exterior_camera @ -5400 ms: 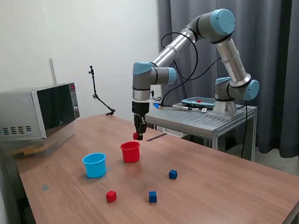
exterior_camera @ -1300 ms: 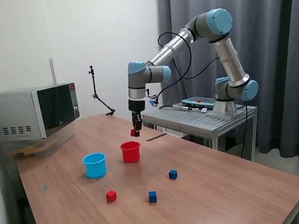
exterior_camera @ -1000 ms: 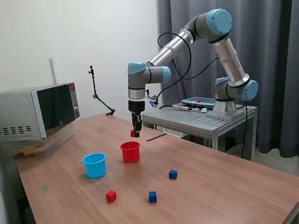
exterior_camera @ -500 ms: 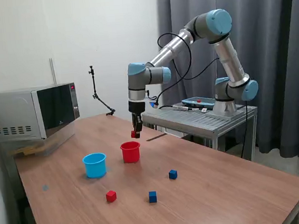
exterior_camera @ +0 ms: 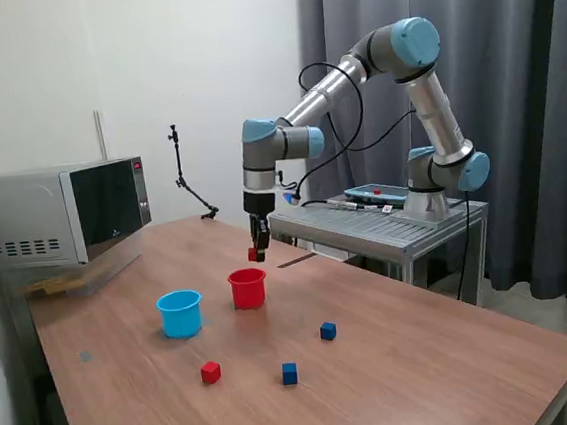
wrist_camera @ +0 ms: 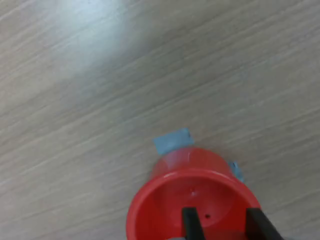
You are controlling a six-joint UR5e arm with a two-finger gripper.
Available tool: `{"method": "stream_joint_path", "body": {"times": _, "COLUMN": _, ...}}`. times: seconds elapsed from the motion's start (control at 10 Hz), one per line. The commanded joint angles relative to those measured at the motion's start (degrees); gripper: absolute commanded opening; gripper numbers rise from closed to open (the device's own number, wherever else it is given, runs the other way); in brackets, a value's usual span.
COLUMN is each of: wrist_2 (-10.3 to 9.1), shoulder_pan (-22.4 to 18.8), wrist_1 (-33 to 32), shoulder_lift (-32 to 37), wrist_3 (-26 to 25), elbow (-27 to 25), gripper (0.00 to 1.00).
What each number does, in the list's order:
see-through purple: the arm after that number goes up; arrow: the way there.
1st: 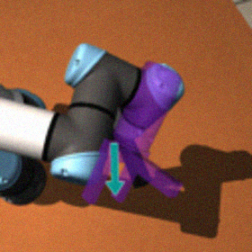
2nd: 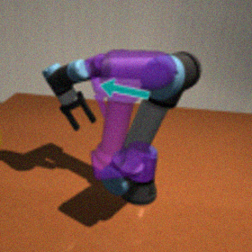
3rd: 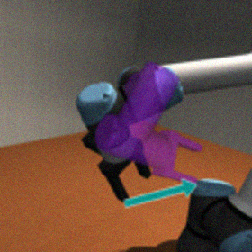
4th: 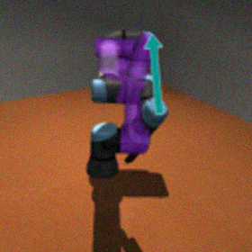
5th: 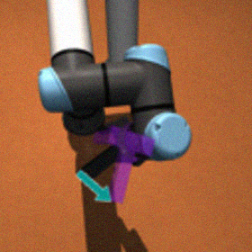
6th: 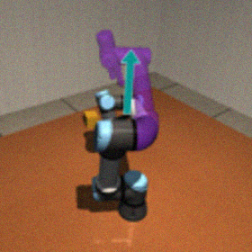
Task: Place red objects in the red bin, and blue objects in the blue bin.
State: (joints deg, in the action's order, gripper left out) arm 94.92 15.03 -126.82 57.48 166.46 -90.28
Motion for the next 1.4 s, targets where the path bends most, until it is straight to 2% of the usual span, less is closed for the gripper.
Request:
{"method": "stream_joint_path", "body": {"times": 0.0, "wrist_2": 0.00, "shoulder_pan": 0.1, "wrist_1": 0.0, "shoulder_lift": 0.0, "wrist_3": 0.0, "elbow": 1.1, "gripper": 0.00}}
{"method": "stream_joint_path", "body": {"times": 0.6, "wrist_2": 0.09, "shoulder_pan": 0.1, "wrist_1": 0.1, "shoulder_lift": -0.6, "wrist_3": 0.0, "elbow": 0.8, "gripper": 0.00}}
{"method": "stream_joint_path", "body": {"times": 0.7, "wrist_2": 0.00, "shoulder_pan": 0.0, "wrist_1": 0.1, "shoulder_lift": -0.6, "wrist_3": 0.0, "elbow": 1.0, "gripper": 1.00}}
{"method": "stream_joint_path", "body": {"times": 1.3, "wrist_2": 0.00, "shoulder_pan": -0.2, "wrist_1": 0.2, "shoulder_lift": -0.6, "wrist_3": 0.0, "elbow": 1.2, "gripper": 1.00}}
